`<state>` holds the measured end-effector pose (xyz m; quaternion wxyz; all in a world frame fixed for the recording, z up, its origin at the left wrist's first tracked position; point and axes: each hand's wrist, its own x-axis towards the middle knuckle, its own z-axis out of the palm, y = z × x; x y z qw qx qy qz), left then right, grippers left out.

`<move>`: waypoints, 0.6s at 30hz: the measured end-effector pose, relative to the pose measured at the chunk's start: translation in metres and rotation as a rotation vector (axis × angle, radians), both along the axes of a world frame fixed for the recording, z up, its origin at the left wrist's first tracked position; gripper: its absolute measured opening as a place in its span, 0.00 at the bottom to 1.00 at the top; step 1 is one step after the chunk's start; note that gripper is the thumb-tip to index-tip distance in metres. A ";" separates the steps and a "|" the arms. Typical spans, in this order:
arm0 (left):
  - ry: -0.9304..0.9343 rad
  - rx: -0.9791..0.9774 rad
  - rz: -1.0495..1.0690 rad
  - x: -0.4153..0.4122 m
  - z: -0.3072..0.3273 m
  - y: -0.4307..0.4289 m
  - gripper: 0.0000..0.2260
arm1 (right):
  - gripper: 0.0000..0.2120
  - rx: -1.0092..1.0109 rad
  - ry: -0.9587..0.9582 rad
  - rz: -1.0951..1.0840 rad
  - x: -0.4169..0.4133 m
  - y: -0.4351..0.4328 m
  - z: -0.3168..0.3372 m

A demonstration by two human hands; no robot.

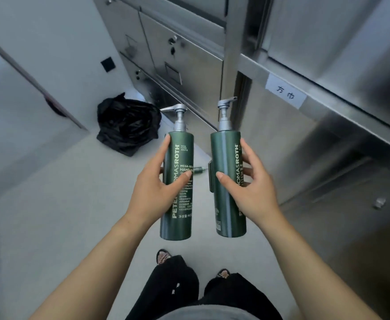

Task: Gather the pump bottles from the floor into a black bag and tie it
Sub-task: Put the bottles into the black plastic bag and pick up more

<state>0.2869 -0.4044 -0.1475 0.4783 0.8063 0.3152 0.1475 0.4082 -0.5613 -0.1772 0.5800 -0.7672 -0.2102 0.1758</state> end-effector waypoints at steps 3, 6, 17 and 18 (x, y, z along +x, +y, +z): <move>0.006 0.007 0.088 -0.010 -0.003 0.026 0.36 | 0.36 -0.021 0.002 0.100 0.004 0.031 0.000; 0.007 0.001 0.161 -0.017 -0.008 0.053 0.36 | 0.36 -0.034 0.000 0.170 0.009 0.063 -0.001; -0.019 0.010 0.197 -0.019 -0.020 0.209 0.37 | 0.36 -0.084 -0.027 0.175 0.012 0.215 -0.003; -0.012 0.025 0.191 -0.020 -0.021 0.225 0.37 | 0.36 -0.087 -0.033 0.173 0.012 0.229 -0.004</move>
